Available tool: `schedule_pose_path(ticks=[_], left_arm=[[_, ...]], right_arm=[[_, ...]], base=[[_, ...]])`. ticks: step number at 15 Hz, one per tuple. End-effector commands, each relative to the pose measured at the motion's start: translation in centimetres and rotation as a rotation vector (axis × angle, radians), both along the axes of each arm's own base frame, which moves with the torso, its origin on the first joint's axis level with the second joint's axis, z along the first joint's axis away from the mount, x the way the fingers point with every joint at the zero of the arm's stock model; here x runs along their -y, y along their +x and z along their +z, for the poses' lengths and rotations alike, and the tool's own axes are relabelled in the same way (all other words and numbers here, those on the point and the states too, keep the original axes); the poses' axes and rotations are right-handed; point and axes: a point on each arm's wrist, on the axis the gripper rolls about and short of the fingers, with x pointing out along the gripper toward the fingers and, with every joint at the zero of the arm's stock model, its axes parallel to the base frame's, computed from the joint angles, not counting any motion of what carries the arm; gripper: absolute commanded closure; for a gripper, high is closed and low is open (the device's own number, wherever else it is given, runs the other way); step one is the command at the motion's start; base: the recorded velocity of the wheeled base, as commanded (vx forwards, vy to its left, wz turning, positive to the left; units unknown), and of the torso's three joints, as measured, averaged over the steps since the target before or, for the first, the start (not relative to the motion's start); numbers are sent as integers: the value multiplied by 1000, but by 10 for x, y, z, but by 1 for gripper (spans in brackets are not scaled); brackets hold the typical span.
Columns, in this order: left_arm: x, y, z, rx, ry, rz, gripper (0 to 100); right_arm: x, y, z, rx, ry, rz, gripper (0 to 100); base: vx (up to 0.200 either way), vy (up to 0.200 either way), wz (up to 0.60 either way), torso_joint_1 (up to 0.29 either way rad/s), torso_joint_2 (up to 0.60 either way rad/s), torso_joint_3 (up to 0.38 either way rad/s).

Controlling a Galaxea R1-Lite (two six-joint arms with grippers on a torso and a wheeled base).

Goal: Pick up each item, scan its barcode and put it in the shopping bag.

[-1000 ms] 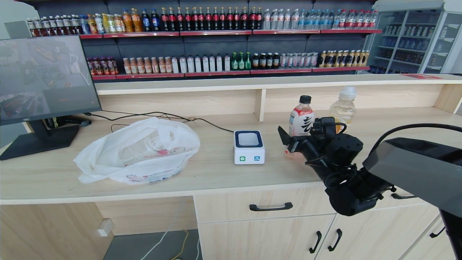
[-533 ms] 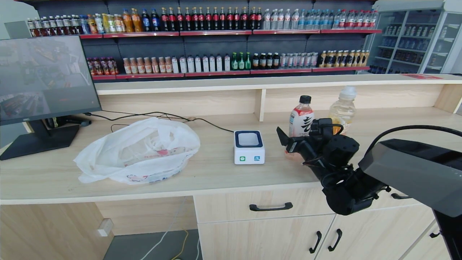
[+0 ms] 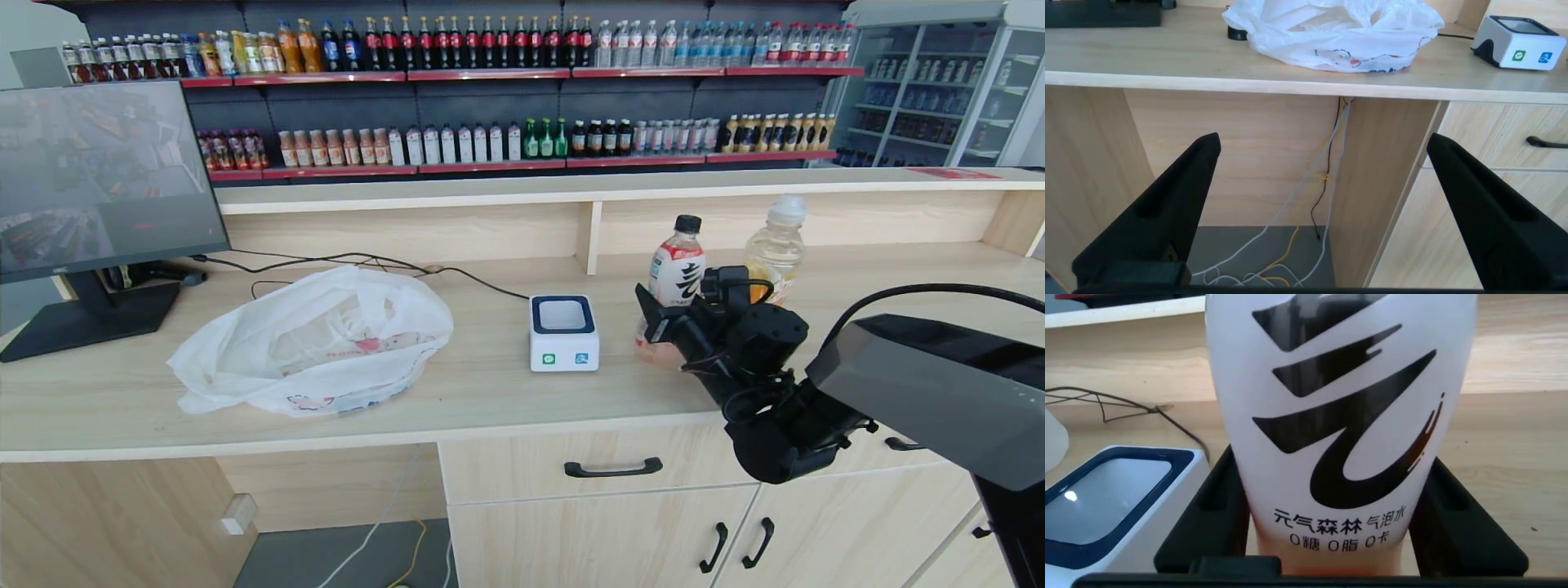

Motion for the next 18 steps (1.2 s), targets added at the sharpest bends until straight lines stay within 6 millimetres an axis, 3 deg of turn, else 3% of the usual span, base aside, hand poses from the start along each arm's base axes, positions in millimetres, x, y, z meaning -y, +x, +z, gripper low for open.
schedule_pose_path(ticks=[1, 12, 18], left_arm=[[0, 0, 0, 0, 0, 0, 0], [0, 0, 0, 0, 0, 0, 0], [0, 0, 0, 0, 0, 0, 0]], right_arm=[[0, 0, 1, 4, 2, -1, 100], [-1, 1, 12, 34, 15, -33, 100], [3, -10, 44, 94, 50, -25, 100]], base=[[0, 0, 0, 0, 0, 0], [0, 0, 0, 0, 0, 0], [0, 0, 0, 0, 0, 0]])
